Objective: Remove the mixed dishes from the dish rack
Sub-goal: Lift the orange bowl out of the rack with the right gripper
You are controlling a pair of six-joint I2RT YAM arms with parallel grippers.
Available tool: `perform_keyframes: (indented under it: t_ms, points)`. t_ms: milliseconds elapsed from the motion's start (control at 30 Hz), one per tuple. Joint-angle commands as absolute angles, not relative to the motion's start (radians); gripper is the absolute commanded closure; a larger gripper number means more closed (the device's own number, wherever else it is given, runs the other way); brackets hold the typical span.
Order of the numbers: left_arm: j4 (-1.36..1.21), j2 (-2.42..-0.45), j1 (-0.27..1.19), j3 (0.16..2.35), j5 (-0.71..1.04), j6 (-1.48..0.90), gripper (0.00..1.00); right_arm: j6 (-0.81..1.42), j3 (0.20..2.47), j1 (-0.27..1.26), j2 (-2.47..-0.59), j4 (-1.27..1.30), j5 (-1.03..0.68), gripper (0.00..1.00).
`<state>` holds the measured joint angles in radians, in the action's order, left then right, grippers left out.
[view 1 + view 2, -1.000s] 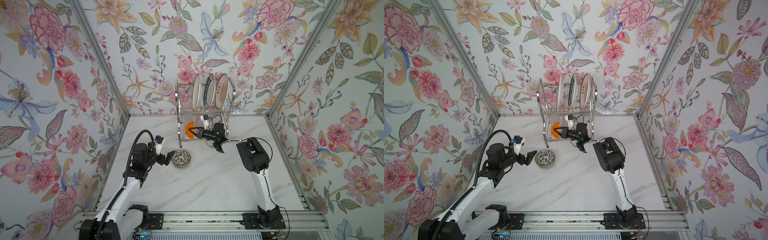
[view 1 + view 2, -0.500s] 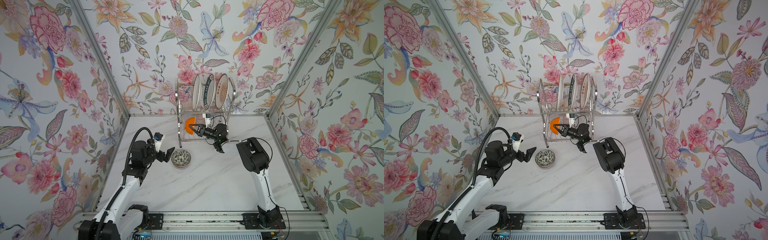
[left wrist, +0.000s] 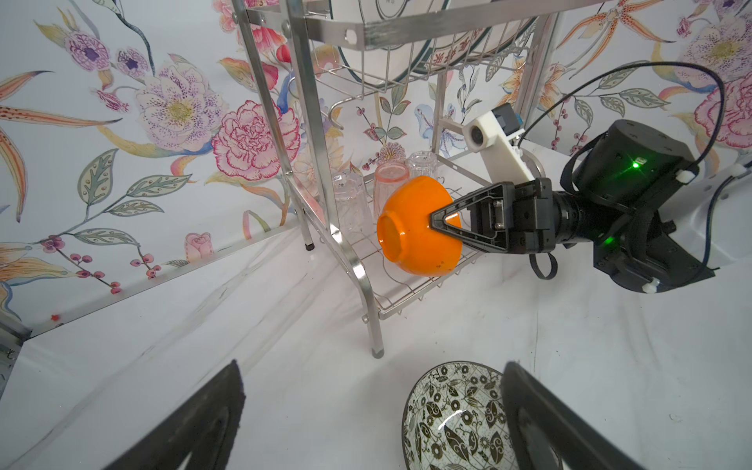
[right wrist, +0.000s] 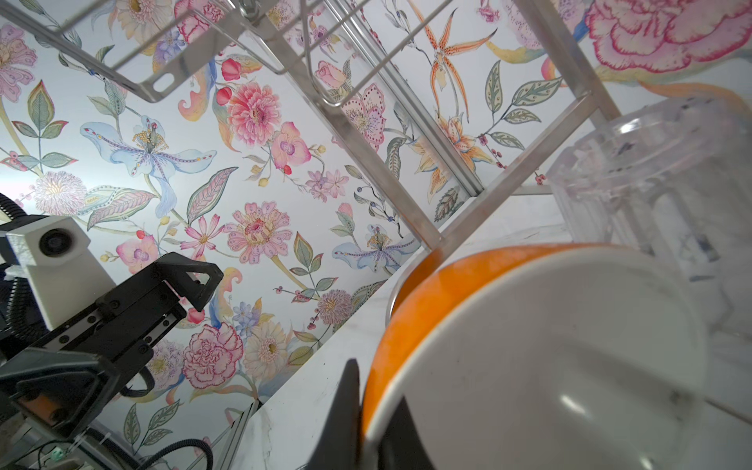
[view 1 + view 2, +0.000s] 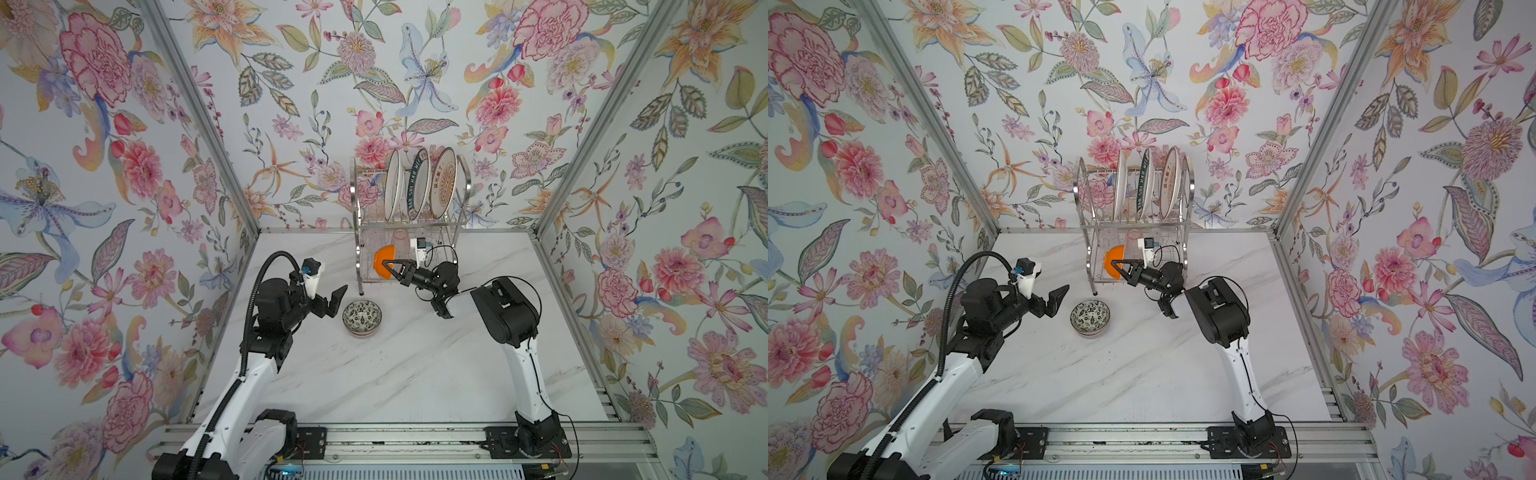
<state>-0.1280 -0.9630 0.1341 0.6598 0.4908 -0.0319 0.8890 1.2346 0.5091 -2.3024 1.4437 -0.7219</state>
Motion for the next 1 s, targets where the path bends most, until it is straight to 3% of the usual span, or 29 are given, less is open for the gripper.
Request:
perform_keyframes:
  t_ms: [0,433,733,967]
  points:
    - [-0.146,-0.954,0.144,0.707,0.42,-0.064,0.01,0.851,1.187,0.509,-2.223,1.586,-0.697,1.0]
    - [-0.172,-1.024,0.144,0.779,0.426,-0.148,0.01,0.66,1.01,0.526,-2.026,1.514,-0.704,1.0]
    - [-0.168,-1.031,0.144,0.829,0.35,-0.149,0.01,0.391,0.912,0.569,-1.816,1.207,-0.671,1.0]
    - [-0.187,-1.06,0.14,0.884,0.266,-0.178,0.01,0.106,0.95,0.615,-1.663,0.741,-0.63,1.0]
